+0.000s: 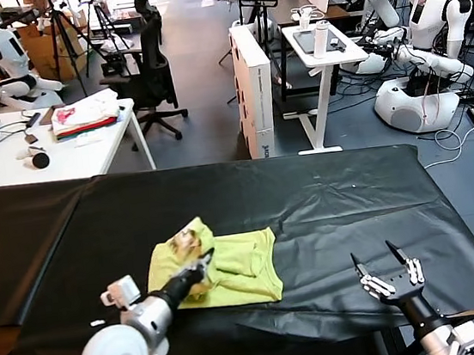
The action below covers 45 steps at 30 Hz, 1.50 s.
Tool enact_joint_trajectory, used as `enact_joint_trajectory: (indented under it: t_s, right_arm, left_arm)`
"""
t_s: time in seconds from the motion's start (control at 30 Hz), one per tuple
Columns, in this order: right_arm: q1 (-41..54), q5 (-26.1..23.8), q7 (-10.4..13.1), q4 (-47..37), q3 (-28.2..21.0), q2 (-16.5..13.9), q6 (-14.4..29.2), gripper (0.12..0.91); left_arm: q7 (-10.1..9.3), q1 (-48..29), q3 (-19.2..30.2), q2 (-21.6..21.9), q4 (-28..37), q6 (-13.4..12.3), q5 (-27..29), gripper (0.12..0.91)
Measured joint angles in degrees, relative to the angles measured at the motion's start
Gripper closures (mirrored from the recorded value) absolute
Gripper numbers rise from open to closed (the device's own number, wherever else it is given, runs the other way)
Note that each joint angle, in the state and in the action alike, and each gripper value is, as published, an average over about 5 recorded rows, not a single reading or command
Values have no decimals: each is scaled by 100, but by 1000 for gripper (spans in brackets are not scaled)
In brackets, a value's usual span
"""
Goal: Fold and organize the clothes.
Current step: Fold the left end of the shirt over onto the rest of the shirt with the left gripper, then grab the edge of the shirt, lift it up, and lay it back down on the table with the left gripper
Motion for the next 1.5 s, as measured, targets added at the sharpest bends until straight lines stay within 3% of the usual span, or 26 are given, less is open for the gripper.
enact_joint_trajectory:
  t_s: [0.3,0.9,1.0,1.27,1.37,1.5]
  right_arm:
    - [-2,-21,-4,-5,-10,19,0,118]
    - [40,-98,-7,-35,-104,57,-4,118]
    - [66,-136,-10,-44,-156,56,-3,118]
    - [234,-187,-14,-118,-374,-125,-17,118]
    - [357,-185,0,-155,-548,-271,-141,118]
    - [633,-90,64,-150,-937,-537,-572,118]
  left_arm:
    - [6,-110,468,-335,149,1,209,852]
    - [69,-217,670,-735,634,-38,584,839]
    - [97,-194,696,-810,710,-61,709,725]
    - [111,-46,786,-1080,684,-73,881,234]
    - [203,50,778,-1155,550,-69,1012,141]
    - [525,190,665,-1090,241,-194,1378,125]
